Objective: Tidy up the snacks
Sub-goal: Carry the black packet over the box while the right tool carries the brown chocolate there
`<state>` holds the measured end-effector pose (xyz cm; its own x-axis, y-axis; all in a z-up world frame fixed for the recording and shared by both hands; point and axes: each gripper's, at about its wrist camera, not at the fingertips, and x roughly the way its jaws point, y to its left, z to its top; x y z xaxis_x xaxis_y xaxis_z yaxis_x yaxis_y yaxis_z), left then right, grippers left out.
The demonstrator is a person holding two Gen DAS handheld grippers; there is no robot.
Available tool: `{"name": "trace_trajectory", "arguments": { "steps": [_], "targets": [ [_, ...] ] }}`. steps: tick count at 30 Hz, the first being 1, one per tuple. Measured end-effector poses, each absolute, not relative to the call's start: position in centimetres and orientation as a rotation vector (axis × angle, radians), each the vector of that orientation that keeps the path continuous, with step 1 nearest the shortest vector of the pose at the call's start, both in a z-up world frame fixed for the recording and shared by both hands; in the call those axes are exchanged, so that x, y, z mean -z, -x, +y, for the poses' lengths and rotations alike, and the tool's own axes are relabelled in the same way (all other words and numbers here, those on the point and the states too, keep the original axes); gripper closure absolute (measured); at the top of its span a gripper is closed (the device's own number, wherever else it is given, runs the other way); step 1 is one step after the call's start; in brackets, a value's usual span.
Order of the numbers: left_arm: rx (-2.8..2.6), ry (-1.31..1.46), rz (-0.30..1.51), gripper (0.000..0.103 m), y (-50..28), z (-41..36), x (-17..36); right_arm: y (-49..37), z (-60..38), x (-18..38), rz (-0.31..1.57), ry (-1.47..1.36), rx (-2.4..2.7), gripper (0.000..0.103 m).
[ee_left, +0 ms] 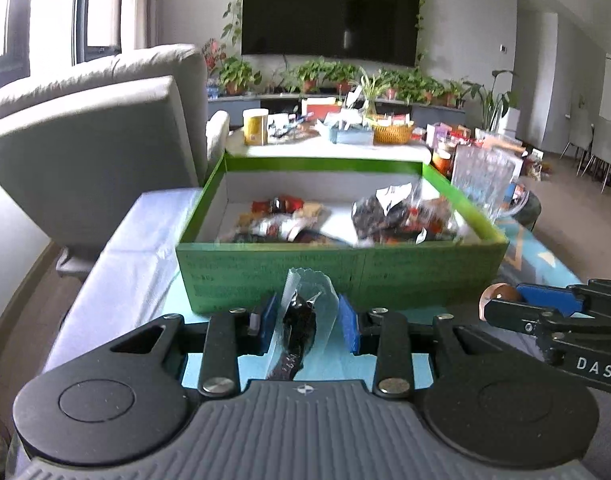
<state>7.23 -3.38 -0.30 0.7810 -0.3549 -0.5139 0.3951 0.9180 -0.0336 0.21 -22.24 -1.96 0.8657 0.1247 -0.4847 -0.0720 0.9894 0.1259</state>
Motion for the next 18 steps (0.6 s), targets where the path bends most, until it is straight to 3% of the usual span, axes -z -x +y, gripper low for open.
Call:
{"name": "trace_trajectory", "arguments": {
  "steps": [18],
  "targets": [
    [0.390,-0.140,0.289,0.072,-11.4,-5.7,-6.7,-5.0,-23.1,-2.6,0.331,-0.106,-0.130,0.065]
  ]
}}
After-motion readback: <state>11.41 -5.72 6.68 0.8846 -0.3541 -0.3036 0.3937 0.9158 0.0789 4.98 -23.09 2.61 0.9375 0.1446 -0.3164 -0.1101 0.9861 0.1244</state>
